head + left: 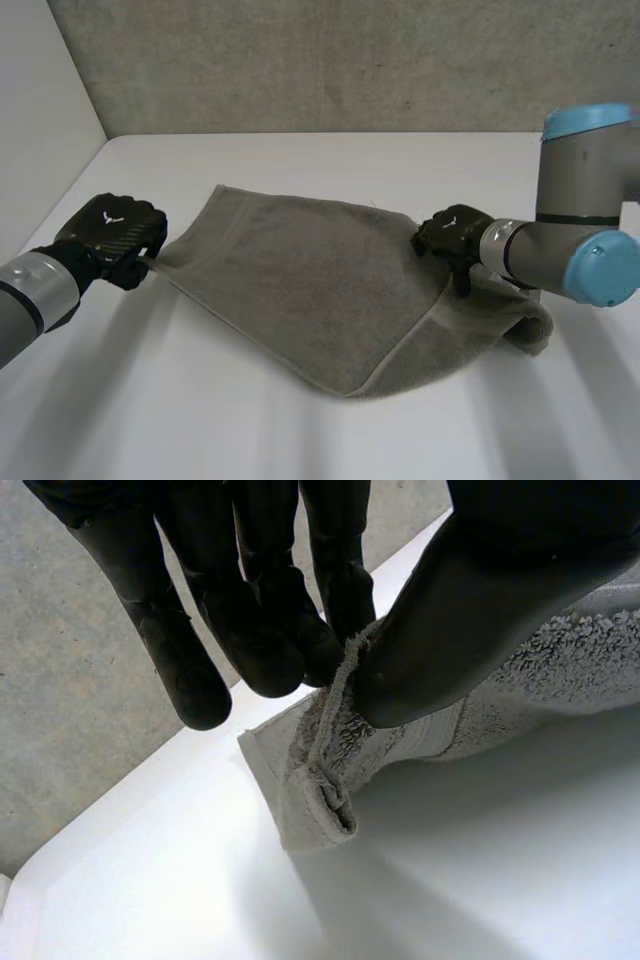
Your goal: Fold the towel.
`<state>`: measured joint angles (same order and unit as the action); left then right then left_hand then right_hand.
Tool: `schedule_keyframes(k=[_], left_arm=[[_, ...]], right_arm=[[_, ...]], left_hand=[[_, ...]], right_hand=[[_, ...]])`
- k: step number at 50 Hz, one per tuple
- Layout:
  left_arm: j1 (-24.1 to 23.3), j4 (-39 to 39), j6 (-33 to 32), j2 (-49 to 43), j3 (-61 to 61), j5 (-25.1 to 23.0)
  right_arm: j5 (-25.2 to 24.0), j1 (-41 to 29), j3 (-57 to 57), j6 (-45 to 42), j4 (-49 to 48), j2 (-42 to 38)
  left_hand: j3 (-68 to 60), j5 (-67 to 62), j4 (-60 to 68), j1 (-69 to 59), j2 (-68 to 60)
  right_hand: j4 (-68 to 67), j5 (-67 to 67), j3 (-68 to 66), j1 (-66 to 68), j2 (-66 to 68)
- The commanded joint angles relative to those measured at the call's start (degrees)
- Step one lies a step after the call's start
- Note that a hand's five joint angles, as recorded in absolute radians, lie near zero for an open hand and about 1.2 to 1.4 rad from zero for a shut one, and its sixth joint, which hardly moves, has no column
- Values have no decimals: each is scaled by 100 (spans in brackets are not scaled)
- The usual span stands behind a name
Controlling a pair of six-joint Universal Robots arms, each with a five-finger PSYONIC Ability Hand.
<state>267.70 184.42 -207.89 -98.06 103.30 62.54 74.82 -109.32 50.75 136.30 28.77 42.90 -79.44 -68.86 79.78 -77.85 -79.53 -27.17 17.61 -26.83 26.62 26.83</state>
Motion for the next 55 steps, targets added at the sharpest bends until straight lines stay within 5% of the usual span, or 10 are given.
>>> schedule_keyframes(k=[1,55], left_arm=[[10,6,12,-64,-117,4],[54,15,29,-126,-152,4]], right_arm=[[226,7,-12,-182,-29,-291],[121,174,1631,-262,-205,694]], left_hand=[[-56,-114,22,-215,-47],[-56,-114,22,-215,-47]], right_hand=[[-175,131,-210,230,209],[-1269,1224,-1303,1323,1303]])
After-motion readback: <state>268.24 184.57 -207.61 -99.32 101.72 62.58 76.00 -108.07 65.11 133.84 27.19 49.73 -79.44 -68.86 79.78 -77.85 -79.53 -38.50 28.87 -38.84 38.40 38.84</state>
